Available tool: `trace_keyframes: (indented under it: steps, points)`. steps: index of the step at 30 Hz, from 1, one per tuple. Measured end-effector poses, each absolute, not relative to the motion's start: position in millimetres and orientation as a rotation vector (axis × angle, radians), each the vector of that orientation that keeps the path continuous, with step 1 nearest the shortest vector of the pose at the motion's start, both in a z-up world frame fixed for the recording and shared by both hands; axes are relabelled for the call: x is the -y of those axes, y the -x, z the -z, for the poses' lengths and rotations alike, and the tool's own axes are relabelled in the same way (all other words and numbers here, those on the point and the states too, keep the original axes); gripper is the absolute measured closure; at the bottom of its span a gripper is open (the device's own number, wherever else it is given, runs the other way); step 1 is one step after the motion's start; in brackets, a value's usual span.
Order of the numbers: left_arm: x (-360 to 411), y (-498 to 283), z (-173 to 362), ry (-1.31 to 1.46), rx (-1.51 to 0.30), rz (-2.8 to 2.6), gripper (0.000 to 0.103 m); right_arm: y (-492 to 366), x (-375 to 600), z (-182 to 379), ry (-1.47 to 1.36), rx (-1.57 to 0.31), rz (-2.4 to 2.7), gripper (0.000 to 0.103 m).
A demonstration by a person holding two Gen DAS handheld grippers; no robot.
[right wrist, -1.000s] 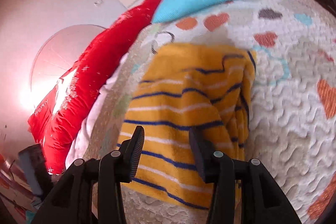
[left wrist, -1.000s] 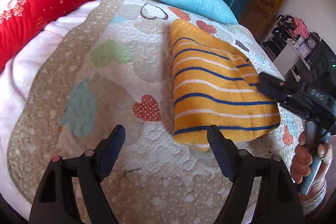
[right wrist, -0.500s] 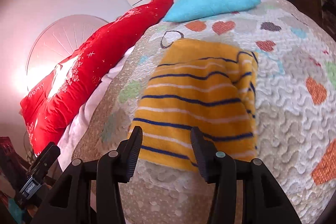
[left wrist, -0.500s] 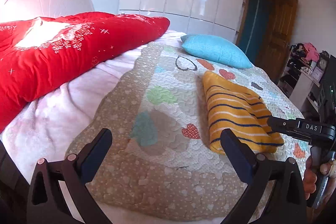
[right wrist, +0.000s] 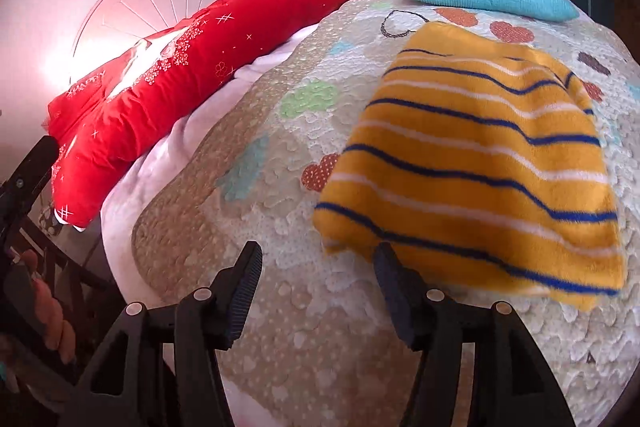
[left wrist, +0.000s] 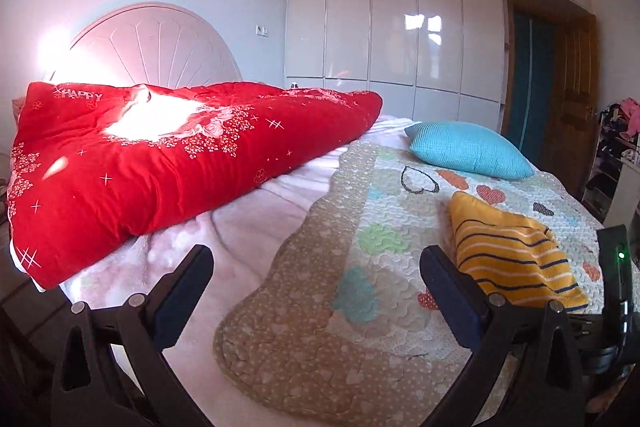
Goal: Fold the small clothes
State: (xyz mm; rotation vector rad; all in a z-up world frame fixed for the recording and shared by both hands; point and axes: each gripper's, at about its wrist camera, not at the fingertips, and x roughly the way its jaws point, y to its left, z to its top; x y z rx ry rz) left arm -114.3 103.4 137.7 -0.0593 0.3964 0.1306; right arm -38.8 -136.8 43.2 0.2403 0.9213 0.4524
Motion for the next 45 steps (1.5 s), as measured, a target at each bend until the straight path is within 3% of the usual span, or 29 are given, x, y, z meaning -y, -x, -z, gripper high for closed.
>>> trace_keyframes:
  steps: [3, 6, 13, 28, 45]
  points:
    - [-102, 118, -141, 0.099, -0.394, -0.056, 0.000, 66, 159, -41, -0.289, -0.916, -0.396, 0.039]
    - [-95, 111, -135, 0.138, -0.504, 0.041, 0.000, 93, 181, -39, -0.288, -0.900, -0.290, 0.039]
    - [-48, 121, -118, 0.030, -0.582, 0.024, 0.000, 131, 224, -32, -0.299, -0.907, -0.045, 0.035]
    - [-3, 126, -83, -0.009, -0.812, 0.160, 0.000, 139, 223, -26, -0.165, -0.950, 0.073, 0.030]
    - [-2, 121, -65, -0.019, -0.878, 0.156, 0.000, 134, 221, -18, -0.138, -0.979, 0.103, 0.028]
